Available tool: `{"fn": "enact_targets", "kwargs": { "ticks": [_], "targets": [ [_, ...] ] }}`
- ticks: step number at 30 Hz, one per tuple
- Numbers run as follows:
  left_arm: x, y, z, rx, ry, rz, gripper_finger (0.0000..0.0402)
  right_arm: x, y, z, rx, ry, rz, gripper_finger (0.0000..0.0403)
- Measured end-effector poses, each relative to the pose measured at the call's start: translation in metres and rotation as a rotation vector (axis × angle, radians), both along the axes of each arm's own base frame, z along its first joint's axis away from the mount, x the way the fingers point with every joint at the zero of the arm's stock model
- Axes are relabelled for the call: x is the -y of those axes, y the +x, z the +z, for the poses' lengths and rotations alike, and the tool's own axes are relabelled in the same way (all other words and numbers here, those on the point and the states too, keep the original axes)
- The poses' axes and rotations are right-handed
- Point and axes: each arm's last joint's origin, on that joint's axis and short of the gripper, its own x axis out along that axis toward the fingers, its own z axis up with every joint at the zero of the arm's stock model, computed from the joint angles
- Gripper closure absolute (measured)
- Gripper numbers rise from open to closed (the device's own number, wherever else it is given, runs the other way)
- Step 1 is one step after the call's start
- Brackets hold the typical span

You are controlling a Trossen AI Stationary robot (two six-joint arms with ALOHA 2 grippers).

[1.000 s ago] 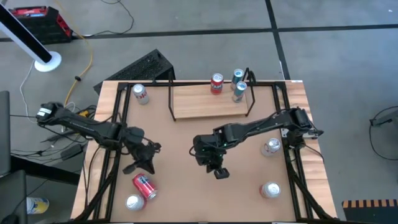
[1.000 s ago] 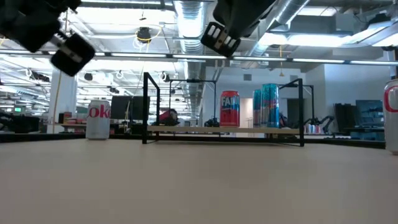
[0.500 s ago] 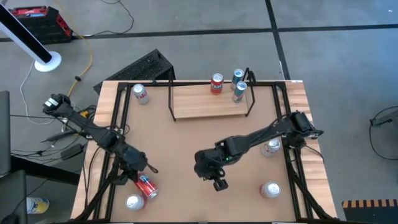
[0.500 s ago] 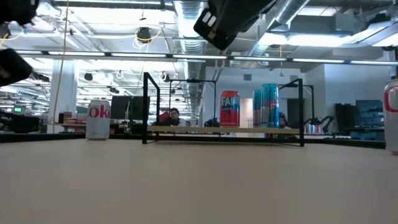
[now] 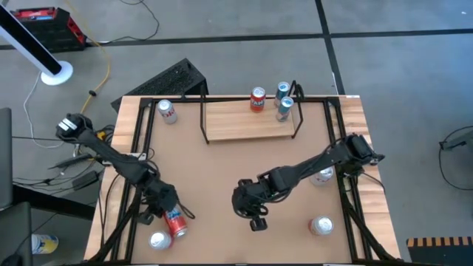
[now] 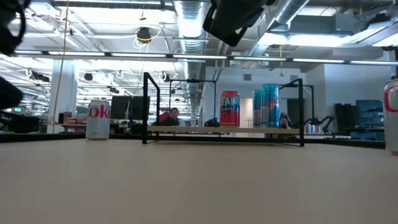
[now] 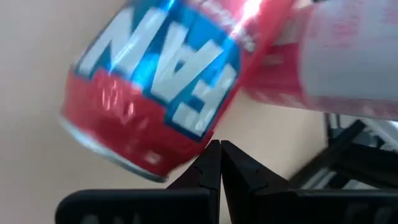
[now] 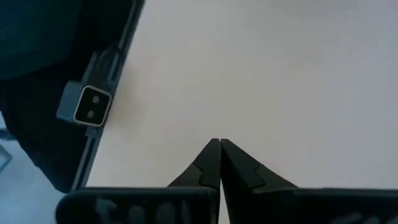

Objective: Place canned beverage on shelf
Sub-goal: Put the orange soda can on the shelf aligned with the other orange soda can on the shelf

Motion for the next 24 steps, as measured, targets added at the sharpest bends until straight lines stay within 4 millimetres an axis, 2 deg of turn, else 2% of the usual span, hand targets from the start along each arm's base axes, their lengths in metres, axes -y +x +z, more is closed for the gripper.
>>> {"fn": "enact_targets", "kwargs": {
  "ticks": [3, 7, 13, 16, 20, 24],
  "targets": [
    [-0.007, 0.007, 0.0, 0.047, 0.028, -0.007, 0.0401, 0.005, 0.001, -0.001, -0.015, 0.005, -0.027, 0.038],
    [-0.018, 0.024, 0.015, 0.184, 0.104, 0.03, 0.0401, 0.01, 0.0, -0.002, -0.054, -0.001, -0.048, 0.0378],
    [-0.031, 0.048, 0.057, 0.364, 0.268, 0.099, 0.0401, 0.013, -0.009, -0.003, -0.143, -0.02, -0.071, 0.0368],
    [-0.032, 0.052, 0.077, 0.387, 0.265, 0.09, 0.0401, 0.011, -0.012, 0.002, -0.144, -0.001, -0.094, 0.0375],
    [-0.021, 0.052, 0.081, 0.436, 0.139, -0.013, 0.0401, -0.003, -0.017, 0.006, -0.136, 0.029, -0.097, 0.0382],
    [-0.01, 0.049, 0.071, 0.467, 0.109, -0.064, 0.0401, -0.033, -0.021, 0.002, -0.091, 0.046, -0.021, 0.0379]
  ]
}}
